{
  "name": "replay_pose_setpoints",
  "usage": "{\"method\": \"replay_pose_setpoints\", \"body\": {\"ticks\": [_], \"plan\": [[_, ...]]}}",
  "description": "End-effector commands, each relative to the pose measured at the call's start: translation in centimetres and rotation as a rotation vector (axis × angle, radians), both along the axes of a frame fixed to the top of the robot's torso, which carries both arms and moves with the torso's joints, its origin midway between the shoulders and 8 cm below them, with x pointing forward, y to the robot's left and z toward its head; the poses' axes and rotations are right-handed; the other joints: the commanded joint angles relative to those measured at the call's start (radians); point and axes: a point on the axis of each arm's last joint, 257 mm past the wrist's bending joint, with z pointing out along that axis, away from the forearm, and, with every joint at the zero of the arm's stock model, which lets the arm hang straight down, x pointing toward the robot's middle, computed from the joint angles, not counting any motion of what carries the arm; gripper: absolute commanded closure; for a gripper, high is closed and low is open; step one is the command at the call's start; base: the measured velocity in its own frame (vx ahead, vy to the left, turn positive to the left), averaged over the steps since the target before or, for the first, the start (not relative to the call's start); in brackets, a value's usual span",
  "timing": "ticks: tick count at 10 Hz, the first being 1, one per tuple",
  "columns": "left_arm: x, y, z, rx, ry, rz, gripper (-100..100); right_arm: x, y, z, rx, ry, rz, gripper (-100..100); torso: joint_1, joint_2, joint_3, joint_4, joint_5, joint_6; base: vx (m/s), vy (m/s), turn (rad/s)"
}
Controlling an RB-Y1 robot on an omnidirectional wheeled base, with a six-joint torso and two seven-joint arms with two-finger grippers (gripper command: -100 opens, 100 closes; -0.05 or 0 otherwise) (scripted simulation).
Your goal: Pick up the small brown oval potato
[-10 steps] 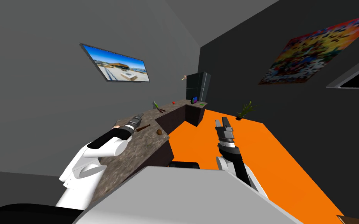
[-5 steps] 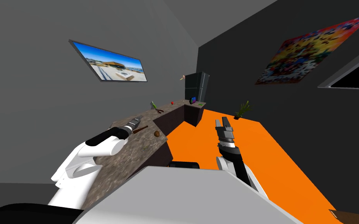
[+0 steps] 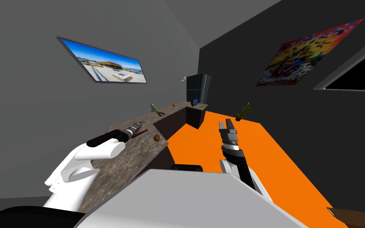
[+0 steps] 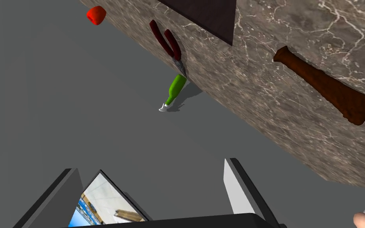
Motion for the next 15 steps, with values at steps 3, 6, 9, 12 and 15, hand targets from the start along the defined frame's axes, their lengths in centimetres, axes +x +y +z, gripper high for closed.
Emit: {"method": "replay_pose_setpoints", "body": {"ticks": [3, 6, 9, 12, 15], "plan": [[-1.3, 1.7, -2.5, 0.016, 0.129, 0.032, -100, 0.0, 0.0, 0.0, 0.0, 0.0, 0.0, 0, -0.001, -0.001, -0.001, 0.0, 0.0, 0.0, 0.044, -0.026, -0.065], [-2.3, 2.6, -4.0, 0.025, 0.205, 0.047, -100, 0.0, 0.0, 0.0, 0.0, 0.0, 0.0, 0, -0.001, -0.001, -0.001, 0.0, 0.0, 0.0, 0.039, -0.025, -0.042], [-4.3, 4.1, -6.7, 0.034, 0.338, 0.067, -100, 0.0, 0.0, 0.0, 0.0, 0.0, 0.0, 0, 0.0, 0.0, 0.0, 0.0, 0.0, 0.0, 0.039, -0.025, -0.083], [-6.0, 4.8, -8.8, 0.026, 0.436, 0.085, -100, 0.0, 0.0, 0.0, 0.0, 0.0, 0.0, 0, -0.001, -0.002, -0.001, 0.0, 0.0, 0.0, 0.052, -0.027, -0.058], [-8.9, 5.6, -12.3, 0.006, 0.581, 0.097, -100, 0.0, 0.0, 0.0, 0.0, 0.0, 0.0, 0, -0.001, -0.001, -0.001, 0.0, 0.0, 0.0, 0.051, -0.032, -0.077]]}}
